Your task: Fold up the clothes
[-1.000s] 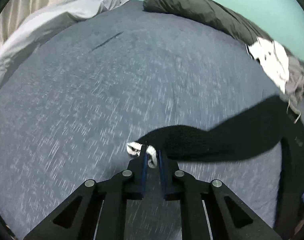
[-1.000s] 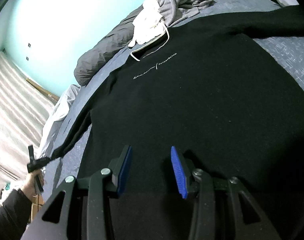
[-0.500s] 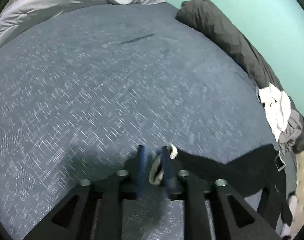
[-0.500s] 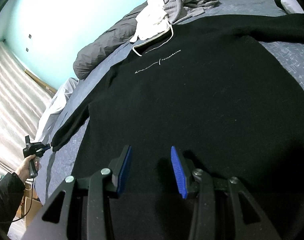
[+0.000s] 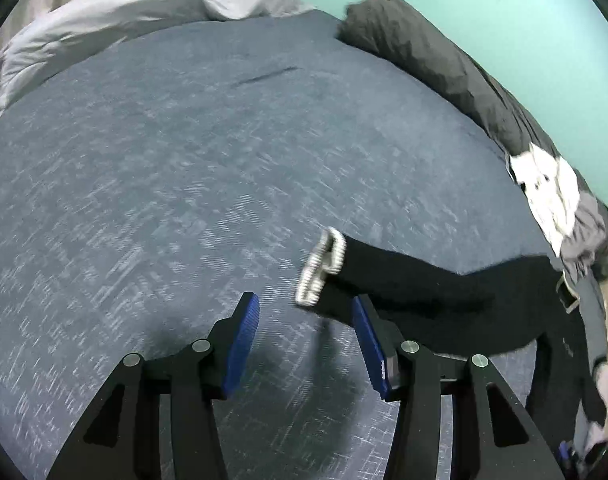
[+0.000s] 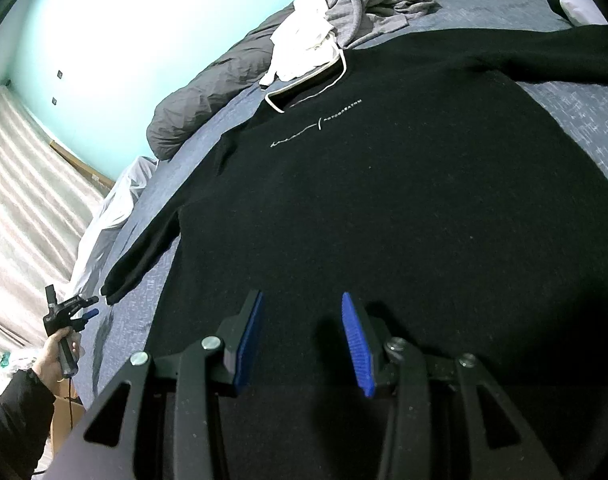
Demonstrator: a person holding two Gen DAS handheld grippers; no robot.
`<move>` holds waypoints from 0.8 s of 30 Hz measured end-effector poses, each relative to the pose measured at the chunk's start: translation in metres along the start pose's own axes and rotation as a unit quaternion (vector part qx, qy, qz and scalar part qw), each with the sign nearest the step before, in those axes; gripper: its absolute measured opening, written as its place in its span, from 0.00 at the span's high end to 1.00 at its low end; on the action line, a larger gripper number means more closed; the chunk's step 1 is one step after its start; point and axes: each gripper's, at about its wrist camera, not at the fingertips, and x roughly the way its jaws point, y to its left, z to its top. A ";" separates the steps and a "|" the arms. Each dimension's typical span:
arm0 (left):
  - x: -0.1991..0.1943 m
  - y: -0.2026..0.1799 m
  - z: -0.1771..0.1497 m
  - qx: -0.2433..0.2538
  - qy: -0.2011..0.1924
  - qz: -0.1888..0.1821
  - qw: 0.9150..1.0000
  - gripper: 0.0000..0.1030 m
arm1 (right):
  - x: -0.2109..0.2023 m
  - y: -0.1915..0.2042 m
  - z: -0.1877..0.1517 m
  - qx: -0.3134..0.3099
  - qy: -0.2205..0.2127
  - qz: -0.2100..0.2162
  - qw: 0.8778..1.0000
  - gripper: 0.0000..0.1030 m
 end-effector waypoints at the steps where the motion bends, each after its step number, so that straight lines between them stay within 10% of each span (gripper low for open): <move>1: 0.001 -0.003 0.002 0.008 -0.001 -0.002 1.000 0.49 | 0.000 0.000 0.000 0.000 0.000 0.000 1.000 0.60; 13: 0.053 -0.013 0.036 0.019 0.039 0.017 0.999 0.50 | 0.001 -0.001 0.000 0.001 0.003 -0.004 1.000 0.60; 15: 0.058 -0.010 0.037 0.009 0.048 0.015 0.999 0.79 | 0.003 -0.001 0.000 0.000 0.005 -0.005 1.000 0.60; 20: 0.052 0.001 0.032 -0.009 0.049 -0.012 0.999 0.83 | 0.004 0.000 0.001 -0.001 0.005 -0.004 1.000 0.60; 24: 0.045 0.014 0.021 -0.048 0.054 -0.047 0.996 0.45 | 0.005 0.001 0.001 0.000 0.005 -0.003 1.000 0.60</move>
